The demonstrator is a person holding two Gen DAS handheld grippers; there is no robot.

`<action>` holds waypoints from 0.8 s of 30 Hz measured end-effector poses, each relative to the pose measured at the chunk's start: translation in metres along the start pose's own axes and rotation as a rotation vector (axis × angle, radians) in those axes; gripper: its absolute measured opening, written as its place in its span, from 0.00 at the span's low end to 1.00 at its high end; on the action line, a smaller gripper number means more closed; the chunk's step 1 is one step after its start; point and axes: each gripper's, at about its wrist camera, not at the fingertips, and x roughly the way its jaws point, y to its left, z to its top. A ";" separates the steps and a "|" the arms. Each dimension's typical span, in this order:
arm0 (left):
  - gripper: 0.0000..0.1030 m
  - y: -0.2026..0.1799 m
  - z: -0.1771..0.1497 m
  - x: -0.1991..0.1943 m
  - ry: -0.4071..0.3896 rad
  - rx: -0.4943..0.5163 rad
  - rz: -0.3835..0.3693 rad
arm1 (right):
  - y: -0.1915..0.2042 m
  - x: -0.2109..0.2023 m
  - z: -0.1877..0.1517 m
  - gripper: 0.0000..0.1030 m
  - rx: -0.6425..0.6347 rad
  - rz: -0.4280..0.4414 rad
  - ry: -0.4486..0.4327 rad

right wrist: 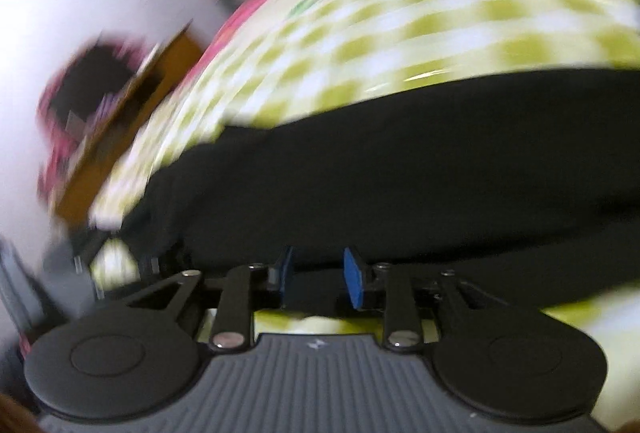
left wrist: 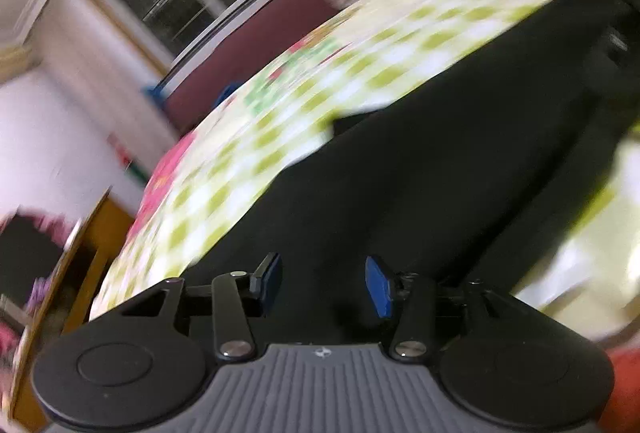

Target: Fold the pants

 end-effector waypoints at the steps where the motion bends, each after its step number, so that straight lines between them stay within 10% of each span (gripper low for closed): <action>1: 0.61 0.009 -0.007 0.003 0.017 -0.018 0.021 | 0.012 0.010 0.000 0.34 -0.056 0.002 0.024; 10: 0.79 0.081 -0.062 0.024 0.107 -0.171 0.165 | 0.140 0.088 -0.013 0.43 -0.624 0.075 0.151; 16: 0.89 0.100 -0.072 0.045 0.117 -0.306 0.065 | 0.173 0.136 -0.033 0.44 -0.802 0.024 0.171; 20: 0.59 0.099 -0.082 0.059 0.147 -0.320 0.053 | 0.187 0.151 -0.033 0.32 -0.786 -0.028 0.177; 24: 0.58 0.113 -0.097 0.059 0.174 -0.326 0.097 | 0.199 0.164 -0.032 0.32 -0.736 -0.001 0.207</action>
